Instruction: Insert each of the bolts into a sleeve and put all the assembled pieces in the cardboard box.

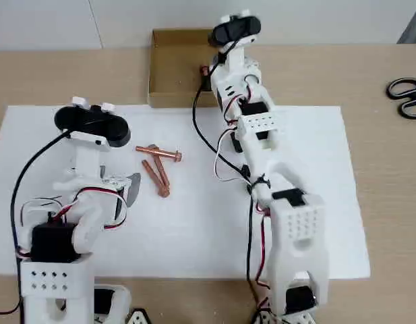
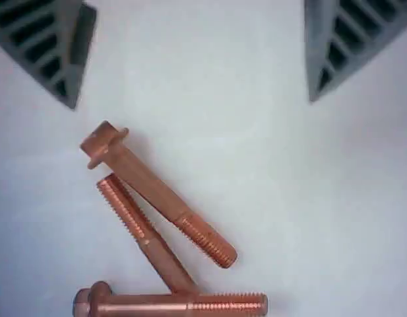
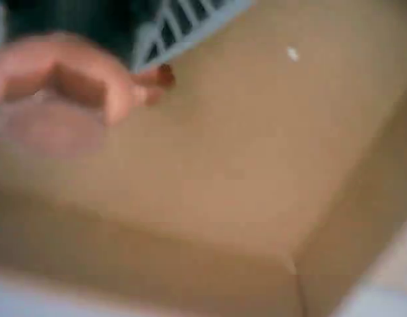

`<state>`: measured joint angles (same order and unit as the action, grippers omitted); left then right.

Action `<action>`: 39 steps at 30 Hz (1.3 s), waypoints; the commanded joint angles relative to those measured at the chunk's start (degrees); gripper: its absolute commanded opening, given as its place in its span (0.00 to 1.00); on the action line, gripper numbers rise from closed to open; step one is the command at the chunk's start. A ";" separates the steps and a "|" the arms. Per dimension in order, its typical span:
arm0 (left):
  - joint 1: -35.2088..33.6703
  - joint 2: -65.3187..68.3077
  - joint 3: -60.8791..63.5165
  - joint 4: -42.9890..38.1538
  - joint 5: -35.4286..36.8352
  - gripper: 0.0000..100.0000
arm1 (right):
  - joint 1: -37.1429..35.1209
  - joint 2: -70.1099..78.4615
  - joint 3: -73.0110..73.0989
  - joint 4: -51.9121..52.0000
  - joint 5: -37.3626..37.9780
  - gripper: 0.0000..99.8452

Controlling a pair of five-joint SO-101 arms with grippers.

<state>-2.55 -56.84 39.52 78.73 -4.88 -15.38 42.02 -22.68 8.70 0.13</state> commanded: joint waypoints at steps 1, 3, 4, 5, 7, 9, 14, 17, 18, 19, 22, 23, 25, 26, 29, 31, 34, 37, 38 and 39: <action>-0.26 -0.88 -0.92 0.09 -0.18 0.21 | 0.22 2.86 -7.65 -1.71 0.35 0.00; -0.26 -0.88 -0.92 0.09 -0.18 0.21 | 0.31 4.88 -8.70 -1.71 0.35 0.01; -0.26 -0.88 -0.92 0.09 -0.18 0.21 | 0.40 5.58 -9.14 -1.71 0.35 0.01; -0.26 -0.88 -0.92 0.09 -0.18 0.21 | 0.48 6.11 -9.49 -1.71 0.35 0.04; -0.26 -0.88 -0.84 0.09 -0.18 0.21 | 0.57 6.64 -9.76 -1.71 0.35 0.10; -0.26 -0.79 -0.84 0.09 -0.18 0.21 | 0.57 6.64 -9.76 -1.71 0.35 0.17; -0.09 -1.05 1.36 -0.26 -0.18 0.21 | 0.48 6.46 -9.76 -1.63 0.35 0.25; -0.18 -1.05 1.54 -0.26 -0.18 0.21 | 0.57 5.32 -9.76 -1.45 0.44 0.25; -0.18 -1.05 1.36 -0.26 -0.18 0.21 | 0.57 4.35 -9.76 -0.48 0.44 0.25; -0.09 -1.05 1.19 -0.26 -0.18 0.21 | 0.57 3.12 -9.76 1.01 0.44 0.25; 0.09 -1.05 1.10 -0.26 -0.18 0.21 | 0.57 -1.80 -9.76 6.20 0.44 0.25; 0.09 -1.05 1.10 -0.26 -0.18 0.21 | 0.57 -3.56 -9.76 7.96 0.44 0.25; 0.09 -1.05 1.10 -0.26 -0.18 0.21 | 0.66 -7.34 -9.76 12.09 0.44 0.25; 0.09 -1.05 1.10 -0.26 -0.18 0.21 | 0.66 -9.45 -9.76 14.55 0.44 0.25; 0.00 -1.14 1.10 -0.09 -0.18 0.21 | 1.19 -16.22 -9.76 22.81 0.35 0.25; -0.18 -1.14 1.10 0.00 -0.18 0.21 | 1.19 -20.88 -9.76 28.53 0.35 0.25; -0.26 -1.14 1.10 0.00 -0.18 0.21 | 1.27 -26.68 -9.67 36.97 0.35 0.25; -0.26 -1.14 1.10 0.00 -0.18 0.21 | 1.27 -31.78 -9.67 45.49 0.26 0.25; -0.26 -1.14 1.10 0.00 -0.18 0.21 | 1.27 -33.54 -9.67 48.40 0.26 0.25; -0.26 -1.14 1.10 0.00 -0.18 0.21 | 1.27 -35.38 -9.58 51.12 0.26 0.25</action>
<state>-2.55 -56.92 41.36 78.73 -4.88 -14.59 14.33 -29.36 52.66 0.13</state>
